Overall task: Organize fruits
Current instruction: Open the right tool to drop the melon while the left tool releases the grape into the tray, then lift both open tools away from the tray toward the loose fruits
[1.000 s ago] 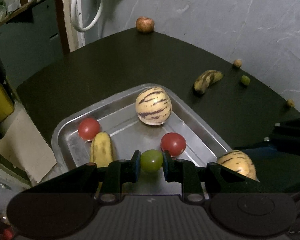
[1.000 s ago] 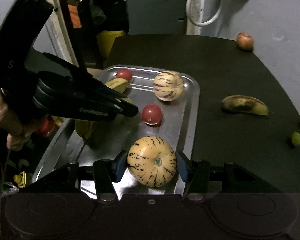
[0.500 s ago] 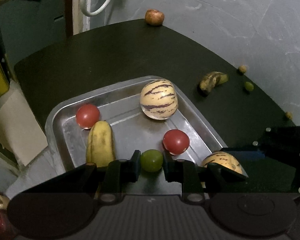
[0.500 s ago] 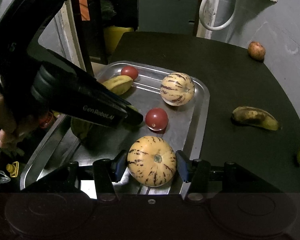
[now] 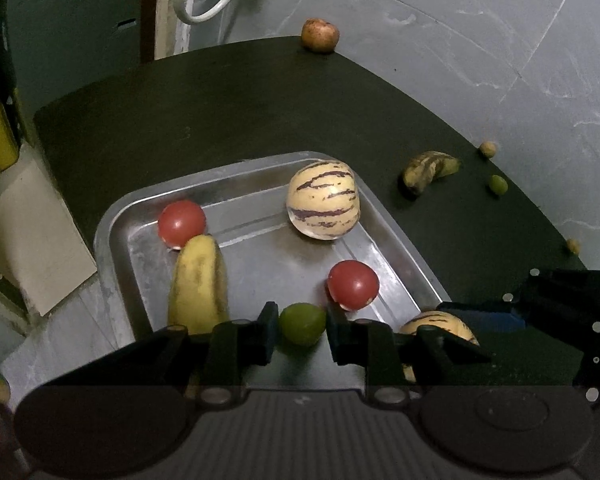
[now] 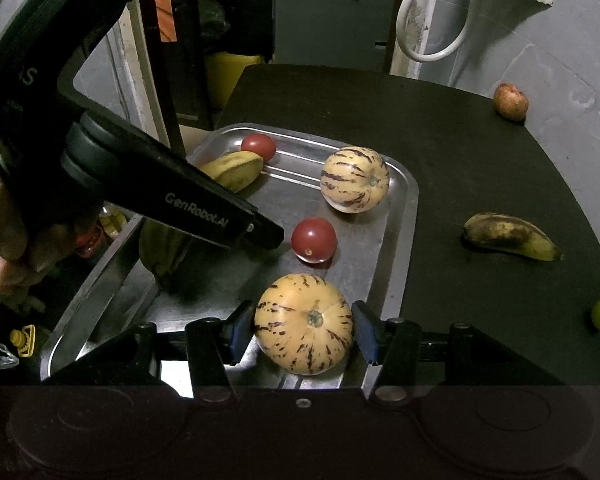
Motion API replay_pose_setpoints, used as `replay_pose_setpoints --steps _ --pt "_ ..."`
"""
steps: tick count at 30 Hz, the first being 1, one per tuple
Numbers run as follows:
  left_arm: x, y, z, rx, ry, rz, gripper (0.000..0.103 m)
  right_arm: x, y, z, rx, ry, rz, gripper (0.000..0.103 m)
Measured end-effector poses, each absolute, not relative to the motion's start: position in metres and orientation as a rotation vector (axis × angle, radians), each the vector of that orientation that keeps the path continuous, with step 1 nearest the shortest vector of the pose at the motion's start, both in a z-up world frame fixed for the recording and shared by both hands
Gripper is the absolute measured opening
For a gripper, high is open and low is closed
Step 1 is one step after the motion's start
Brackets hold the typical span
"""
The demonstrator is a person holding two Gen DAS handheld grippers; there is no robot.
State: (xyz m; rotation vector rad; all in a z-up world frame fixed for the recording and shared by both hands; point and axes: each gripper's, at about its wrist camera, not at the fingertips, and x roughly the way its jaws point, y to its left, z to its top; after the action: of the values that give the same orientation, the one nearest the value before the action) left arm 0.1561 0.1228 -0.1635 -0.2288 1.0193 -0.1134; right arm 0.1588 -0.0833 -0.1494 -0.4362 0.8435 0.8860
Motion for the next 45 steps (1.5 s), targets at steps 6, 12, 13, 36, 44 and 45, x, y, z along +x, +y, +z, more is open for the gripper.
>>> replay_pose_setpoints --steps 6,12,13,36,44,45 --pt "0.155 0.121 -0.16 -0.248 1.009 -0.109 0.039 0.156 -0.082 -0.148 -0.439 0.836 0.888 0.059" --pt "0.154 0.124 -0.153 -0.271 0.985 -0.098 0.052 0.153 -0.083 -0.143 -0.438 0.816 0.888 0.062" --pt "0.155 0.124 -0.151 -0.275 0.981 -0.093 0.059 0.153 -0.083 -0.142 -0.438 0.813 0.889 0.063" --pt "0.138 0.128 -0.087 -0.332 0.784 -0.086 0.102 0.12 -0.1 -0.087 -0.423 0.687 0.871 0.098" --pt "0.121 0.13 -0.069 -0.303 0.749 -0.105 0.102 0.103 -0.123 -0.062 -0.368 0.641 0.785 0.1" --pt "0.12 0.13 -0.067 -0.3 0.745 -0.112 0.102 0.101 -0.126 -0.059 -0.361 0.635 0.77 0.1"
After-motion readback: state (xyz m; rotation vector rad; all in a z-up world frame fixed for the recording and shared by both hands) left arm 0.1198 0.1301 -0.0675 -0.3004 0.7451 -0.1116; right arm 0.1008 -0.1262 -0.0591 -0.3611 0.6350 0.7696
